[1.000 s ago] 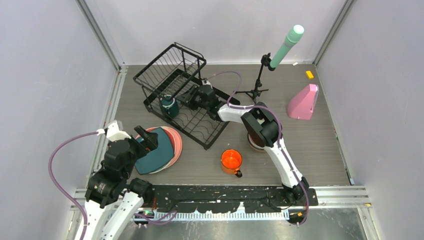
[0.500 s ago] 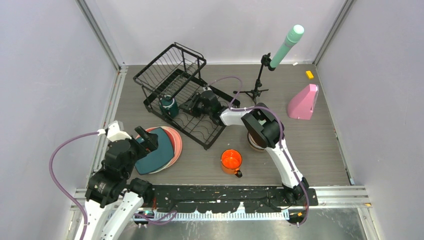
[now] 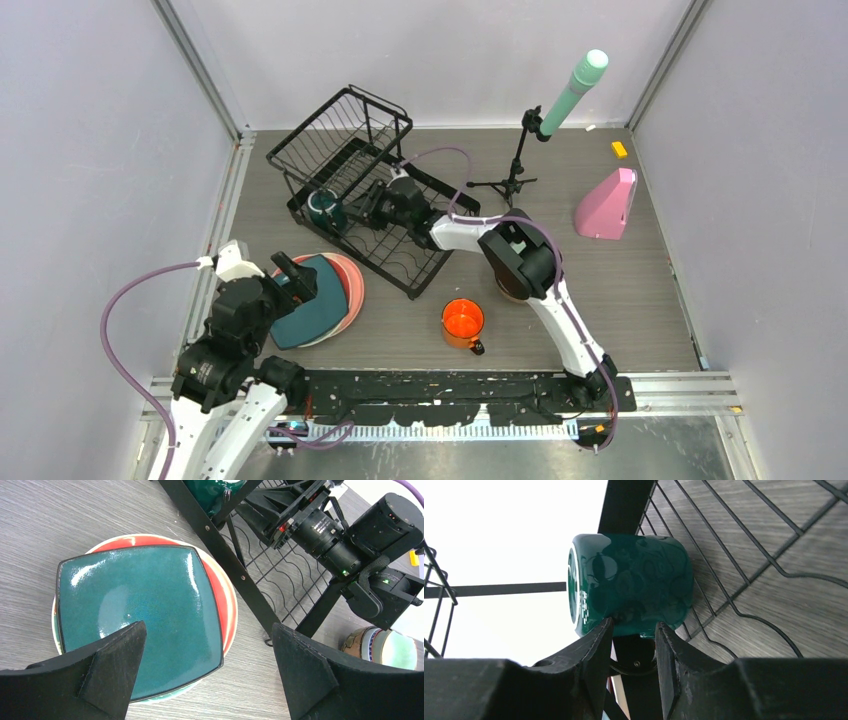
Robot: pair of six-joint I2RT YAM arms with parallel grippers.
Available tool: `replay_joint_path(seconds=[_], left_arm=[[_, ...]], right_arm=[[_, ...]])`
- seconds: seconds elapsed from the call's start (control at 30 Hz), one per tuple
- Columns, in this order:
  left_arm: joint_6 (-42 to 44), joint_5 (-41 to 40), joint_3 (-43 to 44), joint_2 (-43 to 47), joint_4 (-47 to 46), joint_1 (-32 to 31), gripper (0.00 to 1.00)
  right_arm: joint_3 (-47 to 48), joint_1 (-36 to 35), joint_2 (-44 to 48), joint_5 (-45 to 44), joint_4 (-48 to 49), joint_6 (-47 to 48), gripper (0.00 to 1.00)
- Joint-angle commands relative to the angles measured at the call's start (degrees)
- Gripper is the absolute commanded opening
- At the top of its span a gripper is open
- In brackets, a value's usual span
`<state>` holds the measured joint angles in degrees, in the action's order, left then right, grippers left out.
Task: Load the mixed dishes into the dish rack
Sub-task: Move the cup to the dish rack.
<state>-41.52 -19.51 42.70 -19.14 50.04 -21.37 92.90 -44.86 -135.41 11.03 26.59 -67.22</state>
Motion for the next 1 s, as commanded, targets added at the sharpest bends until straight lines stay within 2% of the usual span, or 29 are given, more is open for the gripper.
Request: replay_joint_path(seconds=[0.0,0.2,0.33,0.57,0.83,0.97], left_arm=[[0.5,-0.7,0.9,-0.2,-0.8,0.0,1.0],[0.5,-0.6,1.2,-0.6,-0.8,0.0,1.0],[0.3,-0.5,1.0,-0.2,-0.7,0.0,1.0],[4.3,6.9,1.1,-2.5,-4.1,0.0,1.0],[5.1,13.9,0.2,-5.4,-8.5,0.0,1.0],[6.7,16.6,1.2,-7.5,-8.7,0.0,1.0]], right_arm=[[4.6,-0.2,-1.6,-1.6,2.4,0.7,0.42],[6.5,-0.5,-4.6,-1.1,4.9,-0.7,0.42],[9.0,-0.4,-5.7,-0.5,3.3,0.4,0.43],[11.8,0.4,-4.6,5.9,-2.0,4.8,0.47],[-4.5,1.1,10.9,7.4,-4.6,13.4,0.53],[-16.7,1.5,20.7,10.5,1.1,14.0,0.58]])
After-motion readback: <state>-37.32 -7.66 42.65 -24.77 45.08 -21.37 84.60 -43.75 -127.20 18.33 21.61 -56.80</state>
